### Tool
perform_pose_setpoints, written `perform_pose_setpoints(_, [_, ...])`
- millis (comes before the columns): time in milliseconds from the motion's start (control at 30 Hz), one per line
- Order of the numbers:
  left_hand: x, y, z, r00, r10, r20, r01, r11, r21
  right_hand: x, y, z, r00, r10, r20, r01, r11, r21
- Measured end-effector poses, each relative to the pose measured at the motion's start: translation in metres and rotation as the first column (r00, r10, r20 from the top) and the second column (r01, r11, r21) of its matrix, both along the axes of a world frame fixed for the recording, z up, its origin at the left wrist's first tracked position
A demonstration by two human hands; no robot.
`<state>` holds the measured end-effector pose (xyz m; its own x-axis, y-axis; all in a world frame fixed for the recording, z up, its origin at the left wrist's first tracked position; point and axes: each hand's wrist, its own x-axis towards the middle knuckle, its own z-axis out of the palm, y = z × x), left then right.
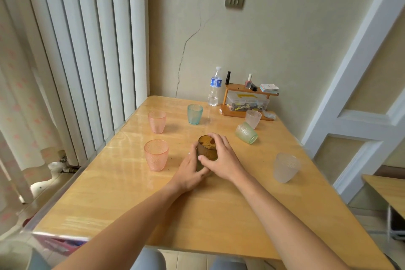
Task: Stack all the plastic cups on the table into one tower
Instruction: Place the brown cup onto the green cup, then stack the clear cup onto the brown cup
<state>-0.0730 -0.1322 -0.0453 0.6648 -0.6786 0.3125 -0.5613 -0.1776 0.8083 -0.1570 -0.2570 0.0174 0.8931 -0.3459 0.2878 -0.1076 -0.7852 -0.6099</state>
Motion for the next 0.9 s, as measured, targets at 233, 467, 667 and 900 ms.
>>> perform_pose_setpoints(233, [-0.003,0.0,0.01,1.0,0.007,0.002,-0.007,0.999,-0.032,-0.002,0.001,0.004,0.999,0.001,-0.032,-0.001,1.0,0.005])
perform_pose_setpoints(467, [-0.001,-0.003,0.018,0.999,0.041,0.01,-0.04,0.994,-0.104,-0.03,-0.048,0.026,0.992,-0.078,-0.103,0.072,0.995,-0.065])
perform_pose_setpoints(667, [-0.002,-0.002,0.019,0.997,0.035,-0.063,-0.039,0.997,-0.062,-0.078,-0.121,0.02,0.783,-0.606,-0.136,0.505,0.749,-0.429])
perform_pose_setpoints(900, [0.005,0.001,0.021,0.995,-0.01,-0.099,0.007,0.999,-0.037,-0.101,-0.133,0.007,0.741,-0.589,-0.321,0.505,0.805,-0.312])
